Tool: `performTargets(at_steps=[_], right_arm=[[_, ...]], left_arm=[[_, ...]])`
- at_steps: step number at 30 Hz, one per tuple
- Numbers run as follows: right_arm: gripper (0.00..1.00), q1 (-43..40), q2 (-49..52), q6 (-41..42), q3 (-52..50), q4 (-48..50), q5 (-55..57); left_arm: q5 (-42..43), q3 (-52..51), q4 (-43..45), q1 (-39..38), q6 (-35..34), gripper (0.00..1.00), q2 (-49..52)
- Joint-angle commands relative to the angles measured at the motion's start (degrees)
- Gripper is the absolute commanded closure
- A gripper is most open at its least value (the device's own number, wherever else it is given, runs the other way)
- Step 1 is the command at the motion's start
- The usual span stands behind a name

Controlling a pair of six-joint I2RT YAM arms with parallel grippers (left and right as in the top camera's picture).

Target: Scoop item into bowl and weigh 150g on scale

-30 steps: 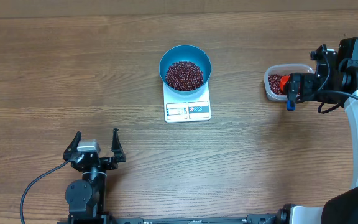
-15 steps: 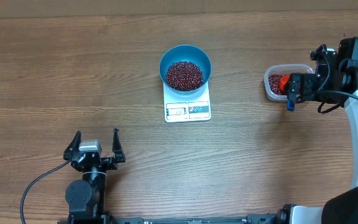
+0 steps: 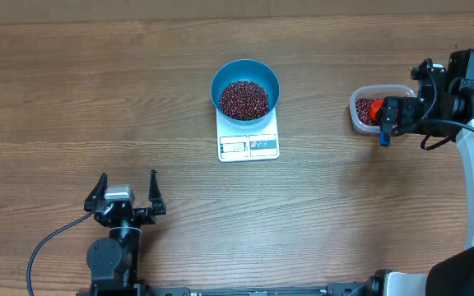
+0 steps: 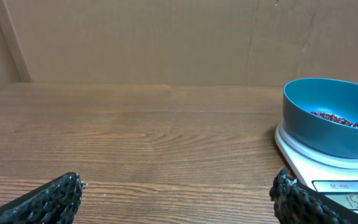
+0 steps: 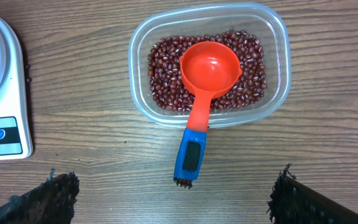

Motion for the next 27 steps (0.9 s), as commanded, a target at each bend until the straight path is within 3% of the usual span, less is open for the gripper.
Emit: performTargets(at_steps=[1,27], right_arm=[[0.00,-0.11,-0.85,0.11,1.66,0.31,-0.33],[0.00,-0.04,-2.49,0.15,1.51,1.86,-3.02]], left_arm=[[1.05,-0.22,0.02,0.33,1.46,0.00,-0.59],[1.05,-0.22,0.02,0.33,1.46,0.01,-0.59]])
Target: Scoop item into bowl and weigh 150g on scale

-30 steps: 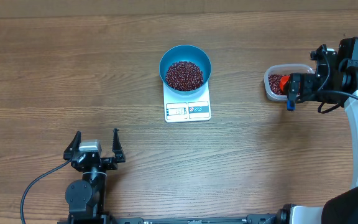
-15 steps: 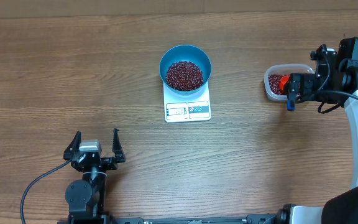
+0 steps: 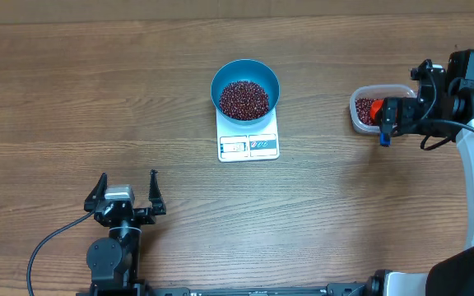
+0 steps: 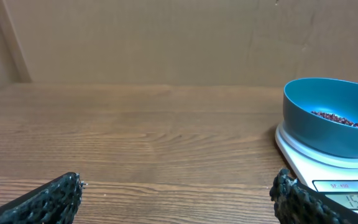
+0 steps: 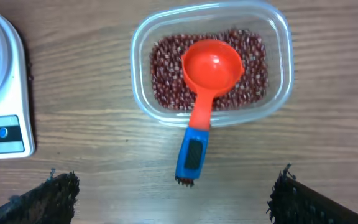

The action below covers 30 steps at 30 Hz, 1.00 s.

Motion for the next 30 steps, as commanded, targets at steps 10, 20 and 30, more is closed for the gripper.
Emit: performTargets(at_steps=[10,20,30], right_arm=[[0.00,-0.07,-13.35,8.15,-7.74,15.30,-5.84],[0.00,-0.07,-28.81,20.59,-32.00,42.73,-5.99],[0.00,-0.04,-44.19,25.79,-52.54,59.93,-5.77]], left_arm=[[1.05,-0.22,0.02,0.33,1.29,0.00,-0.59],[1.05,-0.22,0.02,0.33,1.29,0.00,-0.59],[1.05,-0.22,0.02,0.33,1.29,0.00,-0.59]])
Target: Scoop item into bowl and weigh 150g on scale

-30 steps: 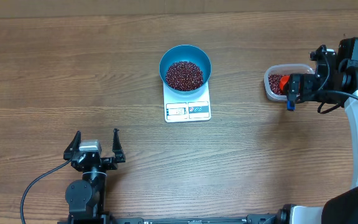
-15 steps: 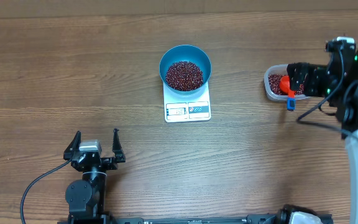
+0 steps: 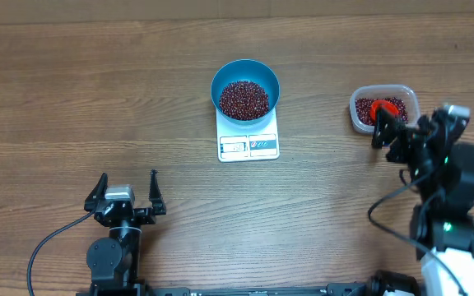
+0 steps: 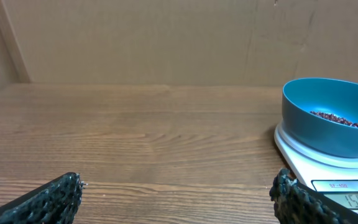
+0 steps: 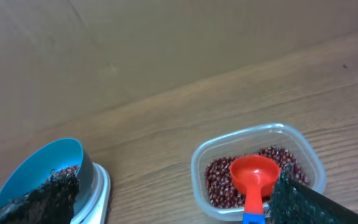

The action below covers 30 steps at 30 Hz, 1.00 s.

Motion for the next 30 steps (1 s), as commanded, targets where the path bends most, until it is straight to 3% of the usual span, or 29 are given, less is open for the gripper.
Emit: performTargets(at_steps=[1,9,21,30], right_arm=[[0.00,0.00,-5.27,2.40,-5.88,3.56,-0.04],[0.00,0.26,-15.61,5.77,-20.04,16.00,0.68],[0.00,4.35,-28.92,9.88,-29.70,15.96,6.08],[0.00,8.28,-34.51,9.84,-30.36,8.31,11.85]], left_arm=[[0.85,-0.22,0.00,0.33,1.29,0.00,-0.59],[0.85,-0.22,0.00,0.33,1.29,0.00,-0.59],[0.85,-0.22,0.00,0.33,1.29,0.00,-0.59],[0.85,-0.22,0.00,0.33,1.29,0.00,-0.59]])
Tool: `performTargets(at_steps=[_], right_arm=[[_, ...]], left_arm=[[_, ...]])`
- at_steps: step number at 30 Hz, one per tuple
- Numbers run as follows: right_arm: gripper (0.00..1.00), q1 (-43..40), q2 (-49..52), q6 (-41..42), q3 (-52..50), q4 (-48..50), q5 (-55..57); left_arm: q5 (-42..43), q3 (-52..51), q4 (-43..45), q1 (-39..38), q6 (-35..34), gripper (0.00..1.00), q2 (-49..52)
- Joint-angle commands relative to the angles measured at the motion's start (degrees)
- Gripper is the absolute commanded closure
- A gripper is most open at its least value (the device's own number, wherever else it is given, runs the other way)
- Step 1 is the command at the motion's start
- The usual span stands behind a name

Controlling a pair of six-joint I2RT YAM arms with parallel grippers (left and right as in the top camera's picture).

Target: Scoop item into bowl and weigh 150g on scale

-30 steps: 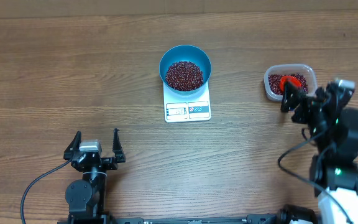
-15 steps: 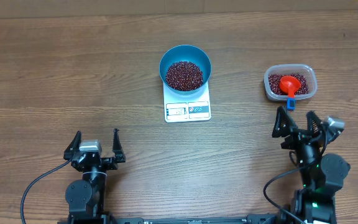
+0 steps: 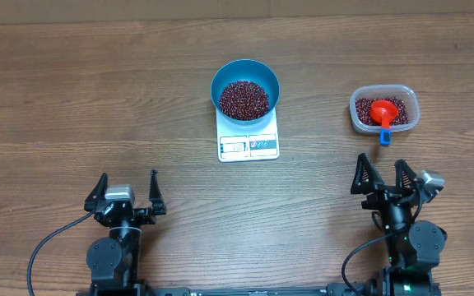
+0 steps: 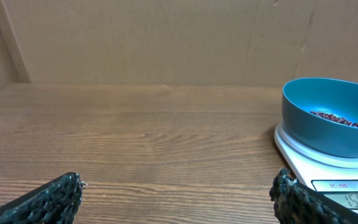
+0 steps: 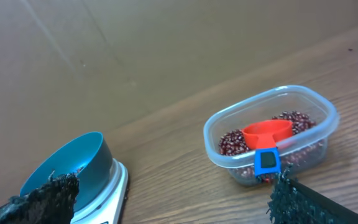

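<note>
A blue bowl [image 3: 245,89] of red beans stands on the white scale [image 3: 248,145]; the display reads 150 in the left wrist view [image 4: 355,200]. A clear tub [image 3: 384,110] of beans at the right holds the red scoop [image 3: 381,113], its blue handle over the near rim. My left gripper [image 3: 127,190] rests open near the front left edge, holding nothing. My right gripper [image 3: 383,175] rests open near the front right edge, well short of the tub [image 5: 271,134], also holding nothing.
A brown cardboard wall [image 4: 166,37] backs the wooden table [image 3: 97,99]. Bare wood lies between both grippers and the scale.
My right arm has drawn back from beside the tub to the front right edge of the table. The scoop stays in the tub. The left arm has not moved.
My right gripper hung open over the tub with the scoop lying free in the beans. A second ago it was lower and nearer the front, looking across at tub and bowl. Now it rests at the front edge. The scale read 150 throughout.
</note>
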Motion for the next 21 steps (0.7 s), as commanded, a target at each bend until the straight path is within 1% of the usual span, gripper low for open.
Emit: performTargets(at_steps=[1,10,16,21], right_arm=[[0.00,1.07,-1.73,0.24,-0.63,-1.57,3.63],[0.00,2.45,-8.52,-0.46,-0.63,-10.08,7.85],[0.00,3.41,-13.51,-6.49,-0.63,-10.23,7.41],[0.00,4.61,-13.46,-8.37,-0.63,-10.27,7.58]], left_arm=[[0.85,-0.22,0.02,0.33,1.29,0.01,-0.59],[0.85,-0.22,0.04,0.33,1.29,0.00,-0.59],[0.85,-0.22,0.02,0.33,1.29,0.00,-0.59],[0.85,-0.22,0.02,0.33,1.29,0.01,-0.59]])
